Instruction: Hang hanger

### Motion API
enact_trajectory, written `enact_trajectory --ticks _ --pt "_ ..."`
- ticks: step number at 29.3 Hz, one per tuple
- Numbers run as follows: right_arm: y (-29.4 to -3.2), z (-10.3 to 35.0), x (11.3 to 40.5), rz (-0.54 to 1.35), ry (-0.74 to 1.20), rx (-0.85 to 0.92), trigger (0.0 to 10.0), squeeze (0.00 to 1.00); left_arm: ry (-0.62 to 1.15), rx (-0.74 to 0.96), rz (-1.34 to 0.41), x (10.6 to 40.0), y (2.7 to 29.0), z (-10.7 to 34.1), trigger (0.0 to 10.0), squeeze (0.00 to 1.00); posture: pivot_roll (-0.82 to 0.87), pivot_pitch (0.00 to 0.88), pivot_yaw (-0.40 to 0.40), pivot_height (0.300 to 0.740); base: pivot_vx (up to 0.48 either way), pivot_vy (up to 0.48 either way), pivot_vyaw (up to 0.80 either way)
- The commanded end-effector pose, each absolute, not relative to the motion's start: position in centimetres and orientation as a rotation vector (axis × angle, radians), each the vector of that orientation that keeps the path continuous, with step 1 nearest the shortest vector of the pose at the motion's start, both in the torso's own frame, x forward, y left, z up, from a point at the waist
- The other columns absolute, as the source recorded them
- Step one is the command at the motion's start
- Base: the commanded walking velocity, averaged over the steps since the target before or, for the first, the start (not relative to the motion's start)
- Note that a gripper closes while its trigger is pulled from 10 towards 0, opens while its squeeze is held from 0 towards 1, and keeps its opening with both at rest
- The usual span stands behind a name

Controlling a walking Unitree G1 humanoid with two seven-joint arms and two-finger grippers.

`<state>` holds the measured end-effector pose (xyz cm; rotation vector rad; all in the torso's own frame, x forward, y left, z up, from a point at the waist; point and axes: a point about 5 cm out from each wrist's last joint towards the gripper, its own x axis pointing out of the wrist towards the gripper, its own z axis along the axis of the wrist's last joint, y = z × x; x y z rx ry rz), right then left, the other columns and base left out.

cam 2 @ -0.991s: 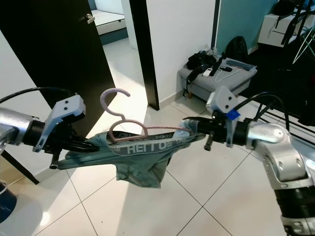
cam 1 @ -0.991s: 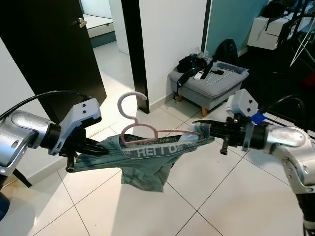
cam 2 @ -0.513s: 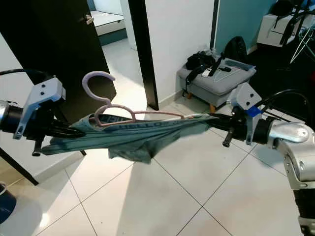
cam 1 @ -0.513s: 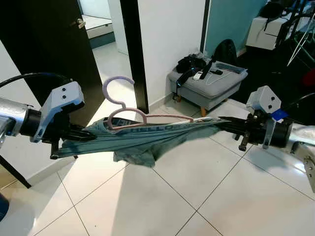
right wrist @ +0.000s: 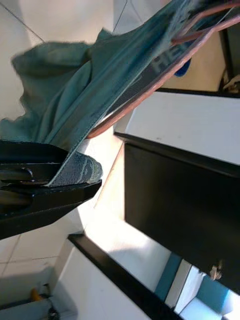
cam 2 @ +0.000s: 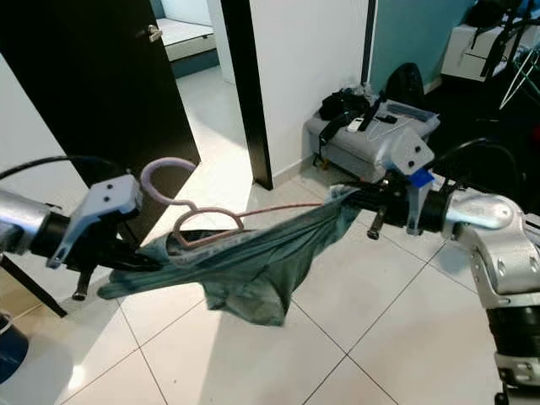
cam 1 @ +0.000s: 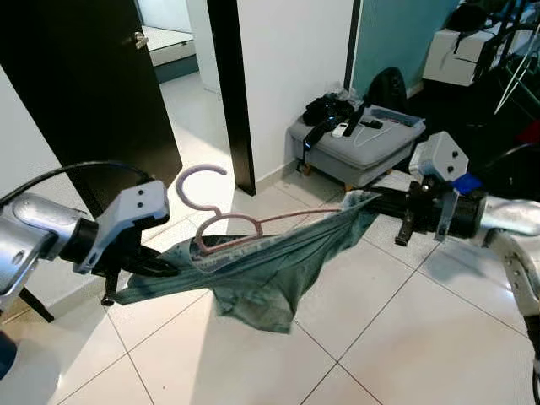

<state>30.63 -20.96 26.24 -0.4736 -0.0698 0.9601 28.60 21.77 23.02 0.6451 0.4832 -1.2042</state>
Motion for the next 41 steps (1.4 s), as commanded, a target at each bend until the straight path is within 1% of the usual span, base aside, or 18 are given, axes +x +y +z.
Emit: enact_trajectory --ticks 1,4,5,7,12,14,15,16,18,19,22,25,26,31,35,38,40,41 --pt "-20.2 26.9 30.8 0.991 -0.11 -0.484 0.0 0.0 0.523 0.634 -1.212 28.6 21.6 21.9 10.0 0.0 -0.08 0.0 0.091 0.731 0.0 0.0 0.0" --pt "-18.8 28.0 30.7 1.048 -0.18 -0.438 0.0 0.0 0.533 0.624 -1.219 28.5 21.2 21.3 10.0 0.0 -0.08 0.0 0.091 0.731 0.0 0.0 0.0" --pt "-18.8 28.0 30.7 1.048 -0.18 -0.438 0.0 0.0 0.533 0.624 -1.219 28.5 21.2 21.3 10.0 0.0 -0.08 0.0 0.091 0.731 0.0 0.0 0.0" --pt "-17.6 28.5 30.3 1.114 -0.224 -0.4 0.0 0.0 0.537 0.622 -1.217 28.5 21.0 20.9 10.0 0.0 -0.08 0.0 0.091 0.731 0.0 0.0 0.0" --pt "-16.6 28.2 29.9 1.184 -0.216 -0.398 0.0 0.0 0.541 0.622 -1.195 28.7 21.0 20.5 10.0 0.0 -0.08 0.0 0.087 0.731 0.0 0.0 0.0" --pt "-17.3 27.5 30.1 1.166 -0.166 -0.431 0.0 0.0 0.542 0.631 -1.136 29.1 21.9 20.8 10.0 0.0 -0.08 0.0 0.087 0.731 0.0 0.0 0.0" --pt "-17.3 27.5 30.1 1.166 -0.166 -0.431 0.0 0.0 0.542 0.631 -1.136 29.1 21.9 20.8 10.0 0.0 -0.08 0.0 0.087 0.731 0.0 0.0 0.0" --pt "-18.1 27.3 30.2 1.138 -0.146 -0.442 0.0 0.0 0.545 0.636 -1.101 29.3 22.7 21.1 10.0 0.0 -0.08 0.0 0.084 0.731 0.0 0.0 0.0" --pt "-20.4 27.3 30.1 1.062 -0.116 -0.46 0.0 0.0 0.572 0.664 -1.002 29.5 25.3 21.9 10.0 0.0 -0.07 0.0 0.085 0.731 0.0 0.0 0.0" --pt "-20.4 27.3 30.1 1.062 -0.116 -0.46 0.0 0.0 0.572 0.664 -1.002 29.5 25.3 21.9 10.0 0.0 -0.07 0.0 0.085 0.731 0.0 0.0 0.0" --pt "-22.7 28.0 29.7 0.988 -0.105 -0.475 0.0 0.0 0.648 0.728 -0.904 29.4 28.3 22.3 10.0 0.0 -0.07 0.0 0.093 0.731 0.0 0.0 0.0" --pt "-22.9 28.1 29.6 0.982 -0.108 -0.475 0.0 0.0 0.661 0.733 -0.893 29.4 28.7 22.3 10.0 0.0 -0.07 0.0 0.093 0.731 0.0 0.0 0.0" --pt "-23.0 28.5 29.5 0.985 -0.123 -0.468 0.0 0.0 0.691 0.765 -0.859 29.6 29.3 22.1 10.0 0.0 -0.07 0.0 0.096 0.731 0.0 0.0 0.0" --pt "-23.0 28.7 29.4 0.986 -0.132 -0.467 0.0 0.0 0.71 0.776 -0.848 29.8 29.6 21.7 10.0 0.0 -0.07 0.0 0.101 0.731 0.0 0.0 0.0" --pt "-22.4 28.5 29.5 1.009 -0.136 -0.465 0.0 0.0 0.706 0.769 -0.922 29.8 28.5 21.2 10.0 0.0 -0.07 0.0 0.102 0.731 0.0 0.0 0.0" --pt "-22.1 28.4 29.5 1.022 -0.14 -0.462 0.0 0.0 0.707 0.773 -0.947 29.8 28.2 21.0 10.0 0.0 -0.07 0.0 0.102 0.731 0.0 0.0 0.0" --pt "-21.0 28.4 29.6 1.064 -0.156 -0.452 0.0 0.0 0.709 0.779 -0.996 29.8 27.4 20.4 10.0 0.0 -0.07 0.0 0.103 0.731 0.0 0.0 0.0" --pt "-21.0 28.4 29.6 1.064 -0.156 -0.452 0.0 0.0 0.709 0.779 -0.996 29.8 27.4 20.4 10.0 0.0 -0.07 0.0 0.103 0.731 0.0 0.0 0.0"
